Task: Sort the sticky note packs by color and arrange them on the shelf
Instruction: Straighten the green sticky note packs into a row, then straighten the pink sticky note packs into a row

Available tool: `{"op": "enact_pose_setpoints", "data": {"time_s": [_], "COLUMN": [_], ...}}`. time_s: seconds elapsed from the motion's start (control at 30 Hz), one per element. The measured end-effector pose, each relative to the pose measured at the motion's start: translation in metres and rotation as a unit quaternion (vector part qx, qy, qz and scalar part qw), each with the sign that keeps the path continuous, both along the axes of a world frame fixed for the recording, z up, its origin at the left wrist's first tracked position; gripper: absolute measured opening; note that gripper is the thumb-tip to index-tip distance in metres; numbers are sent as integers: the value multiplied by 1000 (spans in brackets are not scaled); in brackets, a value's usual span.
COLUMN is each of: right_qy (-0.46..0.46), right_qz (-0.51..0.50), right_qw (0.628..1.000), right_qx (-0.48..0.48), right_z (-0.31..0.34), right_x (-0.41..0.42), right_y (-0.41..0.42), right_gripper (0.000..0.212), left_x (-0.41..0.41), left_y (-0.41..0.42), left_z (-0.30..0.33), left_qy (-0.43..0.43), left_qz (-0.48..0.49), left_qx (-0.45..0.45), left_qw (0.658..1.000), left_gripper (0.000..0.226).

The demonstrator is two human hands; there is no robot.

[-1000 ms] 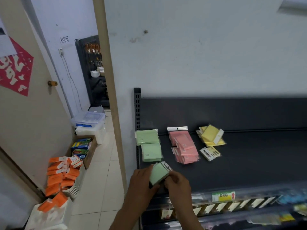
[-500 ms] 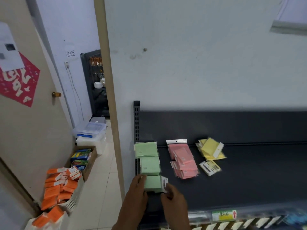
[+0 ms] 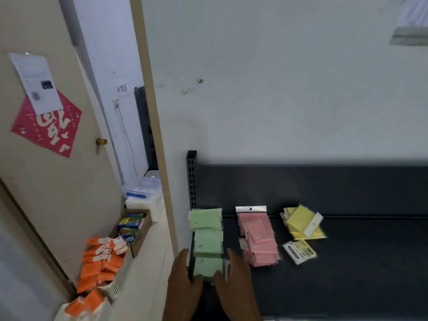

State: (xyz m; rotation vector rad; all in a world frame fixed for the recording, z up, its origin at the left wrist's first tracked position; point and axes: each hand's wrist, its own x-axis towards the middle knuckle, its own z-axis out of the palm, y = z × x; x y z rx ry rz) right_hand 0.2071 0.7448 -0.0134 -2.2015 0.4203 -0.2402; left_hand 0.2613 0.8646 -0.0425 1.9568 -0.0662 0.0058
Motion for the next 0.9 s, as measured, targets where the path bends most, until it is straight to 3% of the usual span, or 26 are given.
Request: {"op": "enact_pose_setpoints", "data": {"time_s": [0.03,0.13,0.23,0.3,0.4,0.53,0.63,0.73,0.83,0.9], "right_qy": [7,2,-5,11,2,-22,-31,-102,-146,-199], "right_qz": [24,32,57,56,43,44,46,-6,-64,-117], "right_qw": [1000,997,993,992,992,992,995,994,987,967], "right_qx": [18,67,103,110,119,116,85,48,-12,-107], "right_z": [2,-9,-19,-31,-37,-27,-10,5,13,12], "right_x": [5,20,31,38,44,44,34,32,32,33], "right_y": [-2,-10,-10,-6,5,11,3,-19,-48,-73], "right_gripper": [55,57,65,75,84,67,50,40,34,29], "left_x": [3,40,42,33,31,23,22,41,51,49], "left_y": [0,3,-8,-19,-30,-29,-26,-26,-44,-61], "left_z": [1,-33,-12,15,17,7,7,5,14,21], "left_qy": [34,141,187,174,170,95,13,-99,-155,-176], "left_qz": [3,33,50,32,57,32,-16,-36,-61,-65], "left_qx": [-7,-149,-211,-231,-214,-153,1,132,141,128], "left_qw": [999,978,958,957,960,983,1000,986,976,974], "left_gripper": [60,64,40,32,30,33,39,56,52,44]}}
